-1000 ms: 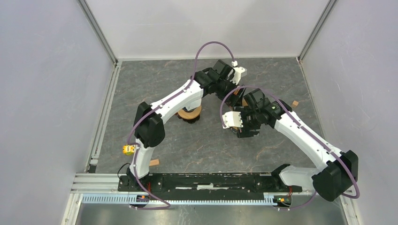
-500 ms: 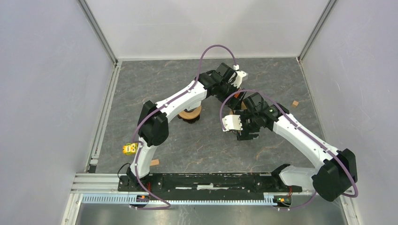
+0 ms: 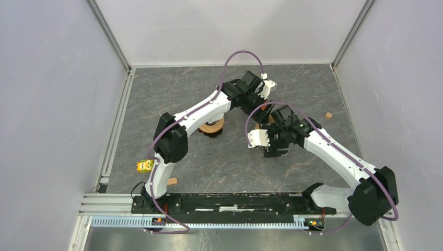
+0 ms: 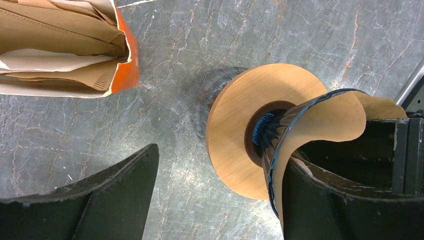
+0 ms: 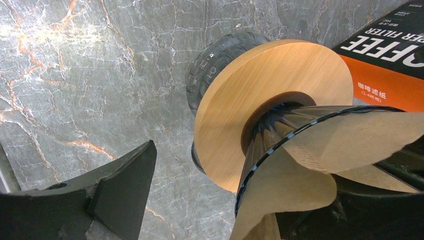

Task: Place the coffee filter in the dripper
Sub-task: Place the coffee filter in the coffee dripper.

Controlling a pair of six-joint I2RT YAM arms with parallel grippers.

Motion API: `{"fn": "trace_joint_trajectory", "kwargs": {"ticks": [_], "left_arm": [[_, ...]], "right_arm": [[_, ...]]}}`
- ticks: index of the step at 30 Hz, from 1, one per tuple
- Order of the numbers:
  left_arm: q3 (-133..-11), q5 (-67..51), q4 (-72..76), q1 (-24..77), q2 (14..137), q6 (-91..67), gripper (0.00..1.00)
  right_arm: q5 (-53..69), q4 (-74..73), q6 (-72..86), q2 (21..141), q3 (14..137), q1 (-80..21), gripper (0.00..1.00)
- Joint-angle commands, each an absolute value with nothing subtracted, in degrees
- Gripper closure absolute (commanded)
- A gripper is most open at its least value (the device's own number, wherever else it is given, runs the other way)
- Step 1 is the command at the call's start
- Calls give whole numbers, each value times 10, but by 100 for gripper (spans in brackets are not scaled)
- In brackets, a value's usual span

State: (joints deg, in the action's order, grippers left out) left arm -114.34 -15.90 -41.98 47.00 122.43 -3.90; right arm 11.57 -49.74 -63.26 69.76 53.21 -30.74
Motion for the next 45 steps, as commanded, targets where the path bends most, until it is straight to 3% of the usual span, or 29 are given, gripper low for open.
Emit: {"fn": "trace_joint_trajectory", "kwargs": {"ticks": [1,17,45], "left_arm": [[-1136,-140,-423,471,1229,-1,13],[-1123,-131,-423,471,1222,25,12],[-1232,-135,-506,471,1266,50,12]], "right_arm": [[120,-491,-641,687,528,-305,16],[113,-497,-653,679,522,-305,15],[121,-509,-660,674,533,-305,15]]}}
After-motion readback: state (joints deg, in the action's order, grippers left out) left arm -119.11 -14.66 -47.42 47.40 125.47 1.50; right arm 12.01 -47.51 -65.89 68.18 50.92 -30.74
